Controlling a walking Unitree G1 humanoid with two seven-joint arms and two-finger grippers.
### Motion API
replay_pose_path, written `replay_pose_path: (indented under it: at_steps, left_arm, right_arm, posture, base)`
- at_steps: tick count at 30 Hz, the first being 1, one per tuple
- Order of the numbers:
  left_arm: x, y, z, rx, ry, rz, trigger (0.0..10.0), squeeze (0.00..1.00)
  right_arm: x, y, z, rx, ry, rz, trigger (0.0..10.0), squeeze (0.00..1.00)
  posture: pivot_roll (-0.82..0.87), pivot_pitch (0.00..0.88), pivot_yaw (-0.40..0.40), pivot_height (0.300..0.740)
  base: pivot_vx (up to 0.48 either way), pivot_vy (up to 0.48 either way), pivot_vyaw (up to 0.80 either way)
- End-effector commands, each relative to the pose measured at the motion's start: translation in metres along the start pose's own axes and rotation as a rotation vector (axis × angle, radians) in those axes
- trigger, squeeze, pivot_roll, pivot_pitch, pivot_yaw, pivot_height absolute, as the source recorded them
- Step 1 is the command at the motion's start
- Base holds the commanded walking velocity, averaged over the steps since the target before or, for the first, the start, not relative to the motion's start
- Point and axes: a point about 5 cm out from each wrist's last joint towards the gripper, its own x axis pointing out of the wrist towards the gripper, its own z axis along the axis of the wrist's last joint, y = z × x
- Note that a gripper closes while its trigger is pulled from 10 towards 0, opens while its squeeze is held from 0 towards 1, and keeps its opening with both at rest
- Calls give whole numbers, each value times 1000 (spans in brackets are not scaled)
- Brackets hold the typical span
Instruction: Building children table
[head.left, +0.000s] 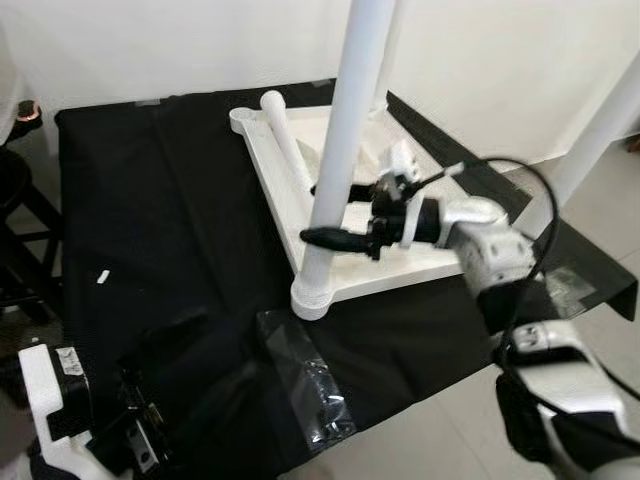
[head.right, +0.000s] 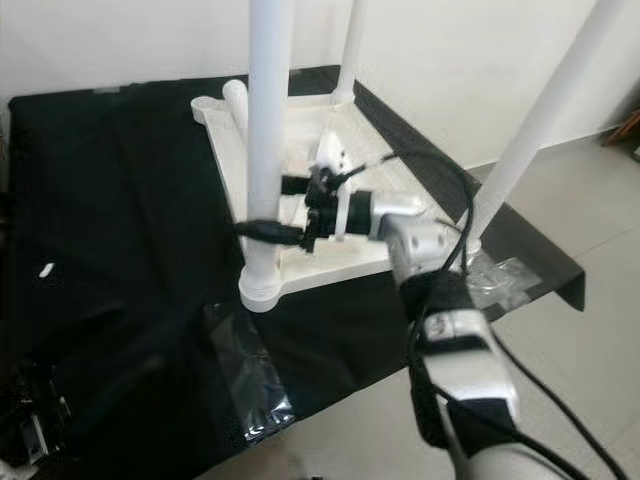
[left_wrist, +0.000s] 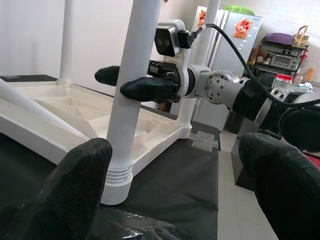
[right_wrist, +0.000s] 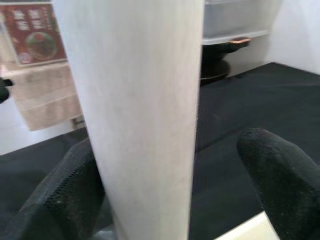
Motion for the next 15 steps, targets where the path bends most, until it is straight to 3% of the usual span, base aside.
replay_pose_path:
  at_steps: [1,10,15]
  left_arm:
    - [0,-3,3,6,13,-18,10000,0]
    - [-2,-6,2,2,18,-4,10000,0]
    - [-1,-6,1,-3,6,-5,10000,0]
  right_arm:
    - [0,0,-1,-2,6,24,0,0]
    - [1,-2,2,-18,41,137,0,0]
    - [-5,5,-11,-33,35,73,0,0]
  posture:
    - [223,192,-112,740]
    - [209,196,-127,740]
    - [177,196,-143,740]
  base:
    - [0,0,0]
    - [0,0,0]
    - [0,0,0]
